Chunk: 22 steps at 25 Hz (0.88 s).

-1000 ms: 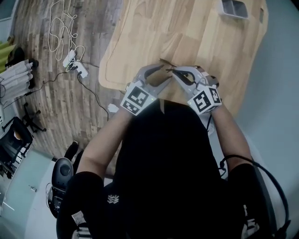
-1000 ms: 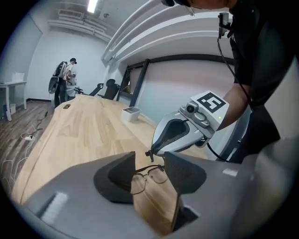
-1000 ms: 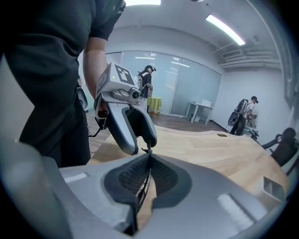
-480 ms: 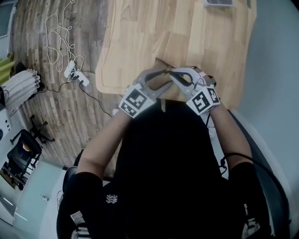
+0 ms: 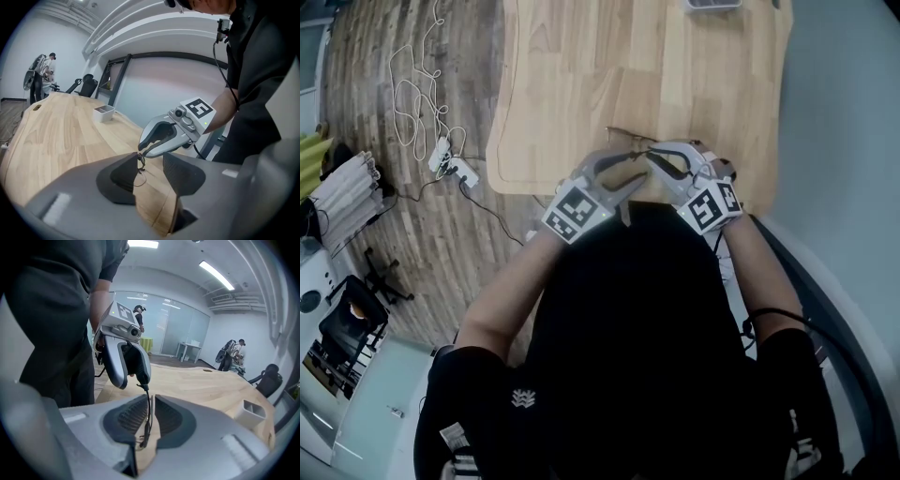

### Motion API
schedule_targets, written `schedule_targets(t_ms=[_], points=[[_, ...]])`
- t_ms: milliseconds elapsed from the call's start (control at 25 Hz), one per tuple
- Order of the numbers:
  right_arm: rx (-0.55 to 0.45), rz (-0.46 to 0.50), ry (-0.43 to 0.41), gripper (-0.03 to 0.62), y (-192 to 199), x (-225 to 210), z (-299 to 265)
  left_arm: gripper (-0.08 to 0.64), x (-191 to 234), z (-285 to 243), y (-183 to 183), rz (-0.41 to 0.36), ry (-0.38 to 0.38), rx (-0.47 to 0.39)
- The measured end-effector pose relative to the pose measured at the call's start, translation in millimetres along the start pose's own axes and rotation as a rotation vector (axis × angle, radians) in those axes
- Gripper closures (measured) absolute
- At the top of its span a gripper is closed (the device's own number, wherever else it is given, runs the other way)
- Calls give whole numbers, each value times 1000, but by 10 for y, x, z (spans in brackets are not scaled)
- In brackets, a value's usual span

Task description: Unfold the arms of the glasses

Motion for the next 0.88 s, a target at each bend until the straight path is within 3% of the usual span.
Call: schedule_targets(t_ms=[280, 520, 880], points=[[77, -67, 108, 554, 401, -9, 333, 383, -150, -167, -46, -32, 43, 11], [165, -142, 96, 554, 719, 143, 371, 383, -293, -324, -162, -63, 99, 28], [166, -289, 136, 547, 929, 200, 525, 383, -605, -696, -337, -127, 190, 54]])
Point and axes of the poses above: the fingertips, and each gripper's own axes: z backward along the fingers, x to its left, y out of its underside, the point moved 8 cm from there along z, backward along the fingers
